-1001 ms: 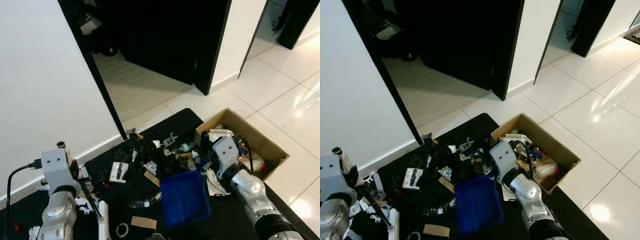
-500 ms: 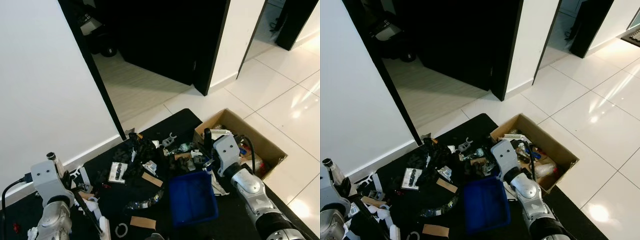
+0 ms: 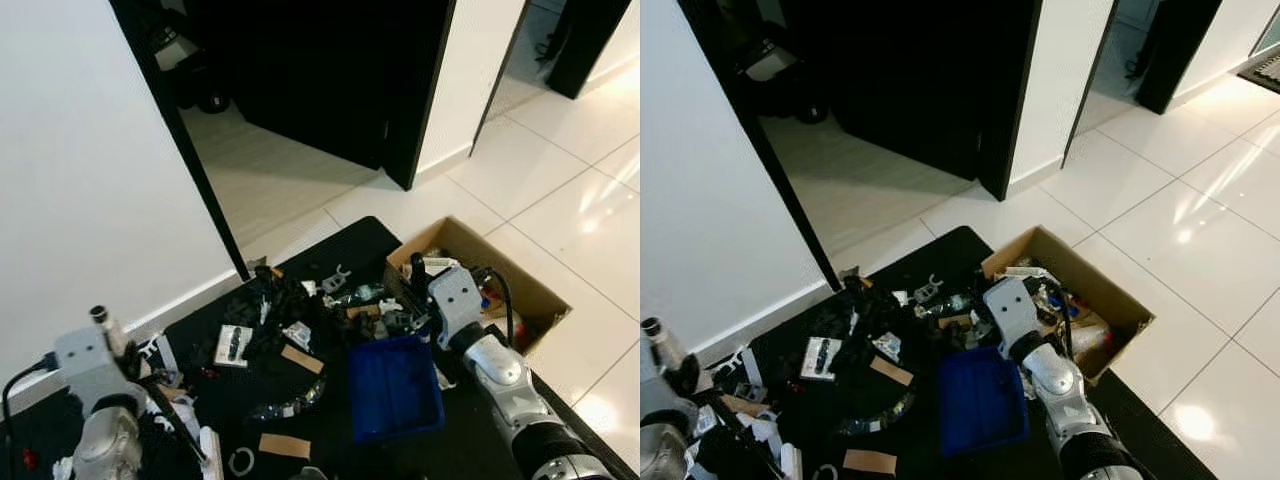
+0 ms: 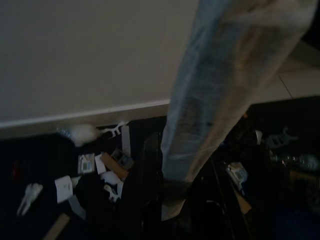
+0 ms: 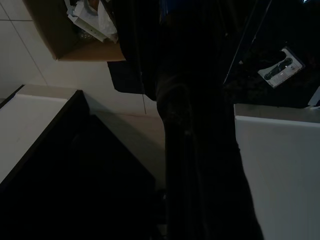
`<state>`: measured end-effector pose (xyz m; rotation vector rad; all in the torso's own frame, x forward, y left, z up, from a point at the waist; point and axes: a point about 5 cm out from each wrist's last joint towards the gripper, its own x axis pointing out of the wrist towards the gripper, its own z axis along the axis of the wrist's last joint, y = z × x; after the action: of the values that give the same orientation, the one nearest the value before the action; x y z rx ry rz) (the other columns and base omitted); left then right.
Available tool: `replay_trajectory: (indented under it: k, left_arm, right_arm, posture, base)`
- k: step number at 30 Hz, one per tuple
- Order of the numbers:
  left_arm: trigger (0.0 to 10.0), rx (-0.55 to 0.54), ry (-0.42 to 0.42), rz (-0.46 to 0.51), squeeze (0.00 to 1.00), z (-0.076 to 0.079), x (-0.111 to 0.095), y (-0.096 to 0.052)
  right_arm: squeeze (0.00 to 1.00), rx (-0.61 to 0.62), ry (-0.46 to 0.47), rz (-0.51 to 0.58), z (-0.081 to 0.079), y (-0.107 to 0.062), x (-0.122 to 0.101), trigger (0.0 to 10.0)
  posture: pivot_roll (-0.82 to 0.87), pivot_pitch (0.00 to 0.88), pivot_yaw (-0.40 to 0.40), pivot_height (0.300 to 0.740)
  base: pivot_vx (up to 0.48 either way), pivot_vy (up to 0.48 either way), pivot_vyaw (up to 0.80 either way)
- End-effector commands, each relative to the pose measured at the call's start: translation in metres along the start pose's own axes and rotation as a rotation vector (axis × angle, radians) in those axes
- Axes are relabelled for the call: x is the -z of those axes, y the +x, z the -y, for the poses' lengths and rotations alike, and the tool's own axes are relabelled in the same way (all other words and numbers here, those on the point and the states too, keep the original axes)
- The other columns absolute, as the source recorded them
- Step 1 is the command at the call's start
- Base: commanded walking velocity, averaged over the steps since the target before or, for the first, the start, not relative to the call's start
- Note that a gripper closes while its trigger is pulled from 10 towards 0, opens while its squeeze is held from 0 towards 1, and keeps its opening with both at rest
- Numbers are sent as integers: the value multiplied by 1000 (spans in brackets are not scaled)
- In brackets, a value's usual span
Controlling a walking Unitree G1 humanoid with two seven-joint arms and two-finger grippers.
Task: Sweep floor
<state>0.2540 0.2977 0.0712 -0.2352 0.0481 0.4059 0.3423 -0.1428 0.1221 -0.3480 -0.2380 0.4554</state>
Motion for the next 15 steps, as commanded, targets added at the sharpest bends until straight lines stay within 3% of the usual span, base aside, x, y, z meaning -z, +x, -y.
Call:
replay_trajectory:
  k: [1, 3, 4, 6, 11, 12, 14, 15]
  left_arm:
    - [10000, 35, -146, -91, 0, 8, 23, -9]
    - [10000, 72, -192, -108, 0, 17, 28, -11]
    - [10000, 158, -277, -127, 0, 39, 34, -14]
    - [10000, 158, -277, -127, 0, 39, 34, -14]
    - [10000, 294, -358, -147, 0, 71, 38, -18]
    - [10000, 294, -358, -147, 0, 71, 38, -18]
    - [10000, 368, -408, -157, 0, 88, 37, -21]
    - [10000, 368, -408, -157, 0, 88, 37, -21]
  right_arm:
    - [0, -38, 19, -9, -11, -1, 4, 10000]
    - [0, -41, 30, -11, -12, 0, 4, 10000]
    - [0, -45, 42, -7, -15, 3, 3, 10000]
    - [0, -45, 42, -7, -15, 3, 3, 10000]
    - [0, -46, 46, -3, -16, 5, 2, 10000]
    - [0, -46, 46, -3, -16, 5, 2, 10000]
    - [0, -48, 47, -2, -17, 6, 1, 10000]
    - [0, -48, 47, -2, -17, 6, 1, 10000]
  posture:
    - [121, 305, 43, 740]
    - [118, 303, 44, 740]
    - [113, 300, 41, 740]
    - [113, 300, 41, 740]
    - [111, 292, 39, 740]
    - [111, 292, 39, 740]
    - [112, 287, 40, 740]
    - [112, 287, 40, 740]
  base:
    - [0, 0, 0]
    - [0, 0, 0]
    - [0, 0, 0]
    - [0, 0, 0]
    - [0, 0, 0]
    - [0, 0, 0]
    - [0, 0, 0]
    - [0, 0, 0]
